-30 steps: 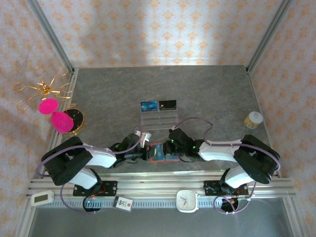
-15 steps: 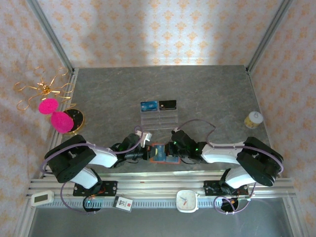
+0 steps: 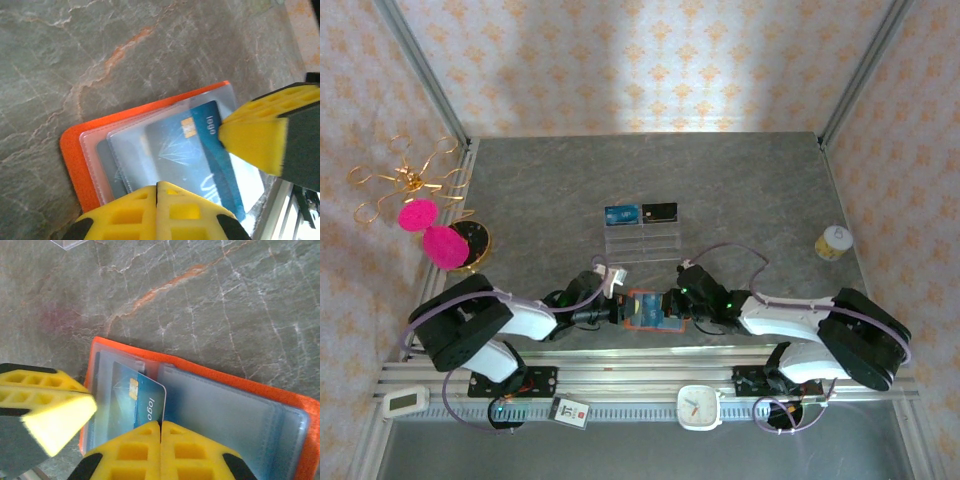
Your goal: Take the credit cards out of the card holder
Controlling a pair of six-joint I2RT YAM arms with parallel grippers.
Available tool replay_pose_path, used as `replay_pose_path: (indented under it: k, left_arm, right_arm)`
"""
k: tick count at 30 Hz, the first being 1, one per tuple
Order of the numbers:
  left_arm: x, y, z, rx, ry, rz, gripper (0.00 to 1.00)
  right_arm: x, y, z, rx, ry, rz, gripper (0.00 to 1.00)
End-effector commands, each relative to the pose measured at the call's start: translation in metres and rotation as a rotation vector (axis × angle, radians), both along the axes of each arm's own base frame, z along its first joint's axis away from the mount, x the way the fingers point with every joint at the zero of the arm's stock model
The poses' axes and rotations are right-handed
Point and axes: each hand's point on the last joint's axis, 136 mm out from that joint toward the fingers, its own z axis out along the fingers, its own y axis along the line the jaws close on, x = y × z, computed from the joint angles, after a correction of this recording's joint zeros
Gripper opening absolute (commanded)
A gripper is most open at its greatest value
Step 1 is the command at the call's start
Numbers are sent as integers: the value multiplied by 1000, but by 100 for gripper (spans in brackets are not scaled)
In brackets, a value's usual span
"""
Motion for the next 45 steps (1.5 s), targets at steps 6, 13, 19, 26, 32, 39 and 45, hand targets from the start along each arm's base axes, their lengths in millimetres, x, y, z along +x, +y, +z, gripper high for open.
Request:
replay_pose_path:
  k: [6, 13, 19, 26, 32, 39, 45]
  left_arm:
    - [4, -24, 10, 26, -41, -47, 0]
    - [2, -7, -4, 72, -29, 8, 0]
    - [-2, -11, -12, 63, -2, -18, 0]
    - [-8, -10, -22, 86, 26, -36, 0]
    - [-13, -12, -26, 90, 39, -52, 0]
    - [-11, -6, -22, 75, 31, -35, 0]
    - [1, -16, 8, 21, -21, -31, 0]
  right_arm:
    - [0, 0, -8, -23, 2, 17, 0]
    - [-1, 0, -9, -24, 8, 20, 0]
    - [-4, 5, -12, -1, 27, 36, 3]
    - [-8, 13, -14, 48, 54, 53, 30]
    - [-4, 8, -18, 18, 50, 26, 1]
    - [-3, -35, -12, -15, 23, -65, 0]
    - [14, -39, 50, 36, -172, -35, 0]
